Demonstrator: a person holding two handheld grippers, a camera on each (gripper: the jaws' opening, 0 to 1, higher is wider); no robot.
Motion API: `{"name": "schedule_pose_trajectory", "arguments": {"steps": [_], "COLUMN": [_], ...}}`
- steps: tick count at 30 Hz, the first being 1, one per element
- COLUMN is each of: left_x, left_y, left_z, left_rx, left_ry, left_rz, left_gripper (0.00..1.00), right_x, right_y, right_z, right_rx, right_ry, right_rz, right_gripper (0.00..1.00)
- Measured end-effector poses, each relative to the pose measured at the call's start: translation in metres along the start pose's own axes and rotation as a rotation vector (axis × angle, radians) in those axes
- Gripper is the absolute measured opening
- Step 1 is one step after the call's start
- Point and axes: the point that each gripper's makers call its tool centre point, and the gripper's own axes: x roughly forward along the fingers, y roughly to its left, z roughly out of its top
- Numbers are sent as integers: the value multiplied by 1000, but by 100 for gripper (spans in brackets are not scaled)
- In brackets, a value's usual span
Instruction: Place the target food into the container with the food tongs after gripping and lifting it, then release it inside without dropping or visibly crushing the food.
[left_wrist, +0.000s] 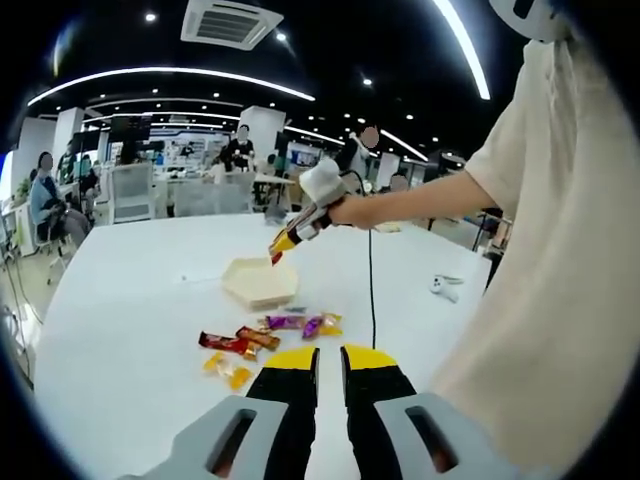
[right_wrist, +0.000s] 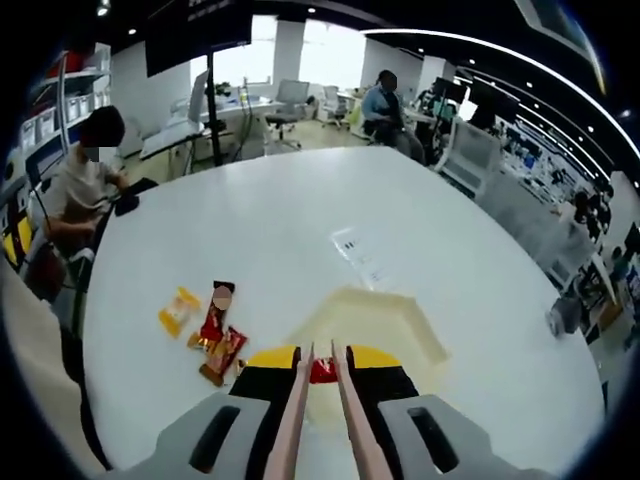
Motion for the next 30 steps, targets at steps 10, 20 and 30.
{"name": "schedule_pose_trajectory", "arguments": {"steps": [10,20,30], "left_x": [5,9,14], "left_y": [2,3,1], "left_z": [-1,0,0], "left_rx": [-10,-17,-25], "left_ry": [10,15,19], "left_rz": [2,11,18], "left_gripper": [6,6,6], "right_x": [4,11,12], "right_y": [-21,-37,-44], "right_z": [8,14,19], "right_rx": [7,14,28], "right_ry": [-13,-34,-61], "right_rz": [-12,-18,-25], "right_gripper": [17,17,18]}}
